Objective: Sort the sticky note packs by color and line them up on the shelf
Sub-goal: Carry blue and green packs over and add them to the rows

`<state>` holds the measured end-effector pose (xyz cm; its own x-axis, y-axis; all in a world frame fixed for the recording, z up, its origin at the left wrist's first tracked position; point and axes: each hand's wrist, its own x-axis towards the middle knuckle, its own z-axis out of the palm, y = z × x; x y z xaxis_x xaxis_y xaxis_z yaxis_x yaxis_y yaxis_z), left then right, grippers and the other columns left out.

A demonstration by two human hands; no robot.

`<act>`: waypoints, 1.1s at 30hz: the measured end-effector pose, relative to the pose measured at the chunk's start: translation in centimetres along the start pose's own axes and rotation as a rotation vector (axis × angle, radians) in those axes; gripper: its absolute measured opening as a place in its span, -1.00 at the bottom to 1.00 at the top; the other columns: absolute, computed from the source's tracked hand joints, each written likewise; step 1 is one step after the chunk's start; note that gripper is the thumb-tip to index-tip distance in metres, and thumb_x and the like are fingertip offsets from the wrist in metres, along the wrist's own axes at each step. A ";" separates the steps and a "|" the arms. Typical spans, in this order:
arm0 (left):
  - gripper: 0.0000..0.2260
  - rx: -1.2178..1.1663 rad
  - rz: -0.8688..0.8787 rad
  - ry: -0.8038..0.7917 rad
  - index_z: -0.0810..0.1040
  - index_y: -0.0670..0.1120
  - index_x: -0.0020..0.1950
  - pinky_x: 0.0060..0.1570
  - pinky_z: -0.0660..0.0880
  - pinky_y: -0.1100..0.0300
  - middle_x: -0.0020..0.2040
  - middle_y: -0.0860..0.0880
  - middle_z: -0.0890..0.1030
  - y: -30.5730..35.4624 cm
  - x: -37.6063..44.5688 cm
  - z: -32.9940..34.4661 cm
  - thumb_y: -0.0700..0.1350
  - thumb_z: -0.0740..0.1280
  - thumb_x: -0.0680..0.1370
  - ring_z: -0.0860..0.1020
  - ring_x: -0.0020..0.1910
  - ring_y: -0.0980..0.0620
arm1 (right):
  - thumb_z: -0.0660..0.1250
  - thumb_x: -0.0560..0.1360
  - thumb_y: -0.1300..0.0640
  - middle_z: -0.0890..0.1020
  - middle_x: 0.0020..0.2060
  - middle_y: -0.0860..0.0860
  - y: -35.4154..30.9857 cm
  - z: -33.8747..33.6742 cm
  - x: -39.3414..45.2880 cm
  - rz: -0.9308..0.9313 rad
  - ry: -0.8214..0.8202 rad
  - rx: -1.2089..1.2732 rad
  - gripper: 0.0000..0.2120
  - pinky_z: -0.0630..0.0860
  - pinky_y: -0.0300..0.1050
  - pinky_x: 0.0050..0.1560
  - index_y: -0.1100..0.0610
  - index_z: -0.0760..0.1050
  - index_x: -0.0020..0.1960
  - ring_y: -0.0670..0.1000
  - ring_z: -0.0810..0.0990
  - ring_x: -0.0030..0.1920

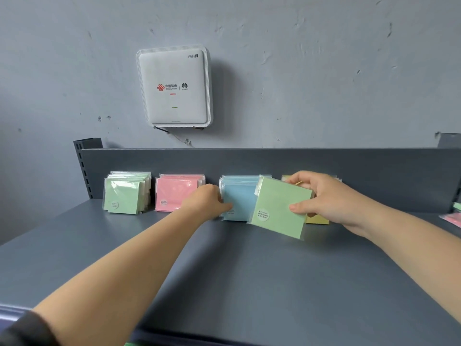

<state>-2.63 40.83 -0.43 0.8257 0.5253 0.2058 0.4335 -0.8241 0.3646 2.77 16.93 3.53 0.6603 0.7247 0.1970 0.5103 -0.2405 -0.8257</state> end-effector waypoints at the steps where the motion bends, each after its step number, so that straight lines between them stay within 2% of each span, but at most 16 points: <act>1: -0.73 0.004 0.001 0.003 0.37 -0.09 -0.31 -0.31 0.34 0.20 -0.32 -0.02 0.50 -0.1 0.0 -0.2 0.00 0.34 0.48 0.42 -0.27 -0.04 | 0.35 0.45 0.35 0.56 -0.08 -0.25 0.0 0.0 0.1 -0.005 0.003 -0.007 -0.73 0.44 -0.33 -0.30 -0.01 0.46 -0.07 -0.20 0.52 -0.39; 4: -0.76 -0.023 0.000 0.033 0.39 -0.08 -0.29 -0.30 0.35 0.20 -0.33 -0.01 0.49 -0.9 -0.2 -1.0 -0.01 0.36 0.48 0.45 -0.26 -0.02 | 0.36 0.44 0.36 0.59 -0.08 -0.20 -0.2 0.3 0.3 -0.007 0.007 -0.004 -0.72 0.46 -0.22 -0.21 -0.02 0.46 -0.06 -0.10 0.55 -0.28; 7: -0.79 -0.123 -0.020 0.054 0.39 -0.04 -0.28 -0.28 0.40 0.20 -0.31 0.00 0.53 -2.4 -0.8 -2.1 -0.03 0.34 0.50 0.49 -0.28 0.02 | 0.36 0.44 0.36 0.61 -0.13 -0.19 -0.8 1.3 0.7 -0.015 -0.018 -0.021 -0.73 0.45 -0.24 -0.28 0.01 0.47 -0.03 -0.21 0.53 -0.42; 10: -0.83 -0.323 0.009 0.075 0.45 -0.09 -0.19 -0.23 0.45 0.20 -0.23 -0.02 0.57 -3.8 -2.1 -3.5 -0.03 0.30 0.53 0.53 -0.29 0.02 | 0.37 0.44 0.33 0.60 -0.04 -0.20 -1.6 2.7 1.2 -0.013 -0.028 -0.047 -0.72 0.43 -0.26 -0.32 0.02 0.46 0.03 -0.26 0.50 -0.50; 12: -0.82 -0.501 0.066 0.040 0.49 -0.09 -0.11 -0.22 0.44 0.23 -0.15 -0.03 0.61 -4.6 -3.5 -4.7 0.01 0.26 0.56 0.56 -0.26 0.04 | 0.36 0.44 0.35 0.61 -0.04 -0.17 -2.2 4.1 1.7 -0.023 -0.040 -0.011 -0.72 0.45 -0.30 -0.33 0.01 0.46 0.00 -0.23 0.54 -0.45; 14: -0.80 -0.639 0.138 -0.043 0.50 -0.06 0.00 -0.23 0.38 0.26 -0.05 -0.03 0.63 -5.8 -5.1 -5.9 0.05 0.22 0.57 0.58 -0.21 0.08 | 0.37 0.43 0.35 0.61 -0.05 -0.15 -3.2 6.0 2.4 -0.036 -0.055 0.000 -0.72 0.44 -0.23 -0.23 0.00 0.46 -0.04 -0.09 0.55 -0.34; 17: -0.72 -0.758 0.203 -0.154 0.44 0.03 0.14 -0.22 0.36 0.29 -0.01 0.02 0.61 -8.1 -6.7 -7.0 0.11 0.30 0.49 0.58 -0.15 0.10 | 0.38 0.42 0.34 0.61 -0.01 -0.08 -4.9 9.4 3.8 -0.057 -0.075 -0.042 -0.71 0.43 -0.14 -0.16 -0.03 0.45 -0.07 -0.05 0.51 -0.28; 20: -0.72 -0.758 0.222 -0.213 0.41 0.09 0.14 -0.20 0.44 0.37 -0.03 0.02 0.57 -10.9 -7.5 -7.5 -0.07 0.39 0.49 0.57 -0.13 0.12 | 0.37 0.43 0.34 0.61 0.04 -0.03 -6.4 13.1 5.1 -0.067 -0.111 -0.027 -0.71 0.46 -0.27 -0.19 0.04 0.46 0.04 -0.09 0.52 -0.29; 22: -0.70 -0.740 0.218 -0.210 0.41 0.05 0.15 -0.07 0.52 0.29 0.01 -0.04 0.56 -12.7 -7.6 -8.0 -0.22 0.38 0.50 0.58 -0.09 0.06 | 0.38 0.42 0.33 0.59 0.09 -0.02 -7.2 15.3 5.9 -0.079 -0.116 -0.034 -0.69 0.43 -0.33 -0.24 0.06 0.45 0.08 -0.13 0.49 -0.32; 24: -0.74 -0.733 0.210 -0.174 0.43 -0.06 0.12 -0.23 0.48 0.39 -0.06 -0.04 0.57 -14.7 -7.6 -8.7 -0.31 0.34 0.50 0.57 -0.21 0.15 | 0.39 0.41 0.33 0.60 0.07 0.02 -7.9 17.5 6.9 -0.083 -0.127 -0.034 -0.70 0.44 -0.26 -0.17 0.06 0.45 0.07 -0.11 0.49 -0.31; 26: -0.81 -0.694 0.186 -0.144 0.47 -0.09 0.02 -0.38 0.39 0.45 -0.16 0.01 0.56 -16.8 -7.3 -9.5 -0.33 0.34 0.49 0.53 -0.34 0.22 | 0.41 0.40 0.32 0.60 0.01 0.05 -8.7 19.6 7.7 -0.080 -0.138 -0.048 -0.71 0.44 -0.20 -0.14 0.06 0.45 0.04 -0.07 0.49 -0.28; 30: -0.83 -0.587 0.138 -0.114 0.52 -0.16 0.02 -0.32 0.41 0.28 -0.19 0.02 0.60 -20.8 -6.4 -10.6 -0.29 0.39 0.46 0.52 -0.29 0.09 | 0.45 0.38 0.28 0.57 -0.10 0.00 -9.9 23.3 9.3 -0.092 -0.106 -0.135 -0.73 0.43 -0.20 -0.14 0.06 0.45 -0.02 -0.04 0.50 -0.23; 33: -0.89 -0.508 0.152 -0.087 0.54 -0.12 -0.11 -0.34 0.43 0.28 -0.18 0.02 0.62 -23.2 -5.4 -11.4 -0.28 0.41 0.43 0.53 -0.39 0.19 | 0.48 0.36 0.21 0.56 -0.03 0.00 -10.7 25.6 10.7 -0.095 -0.038 -0.226 -0.70 0.39 -0.22 -0.17 0.09 0.47 0.04 -0.03 0.49 -0.15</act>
<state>-21.26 59.48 0.36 0.9017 0.3707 0.2228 0.0948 -0.6719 0.7345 -9.76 43.78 0.96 0.5847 0.7734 0.2448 0.6822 -0.3055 -0.6643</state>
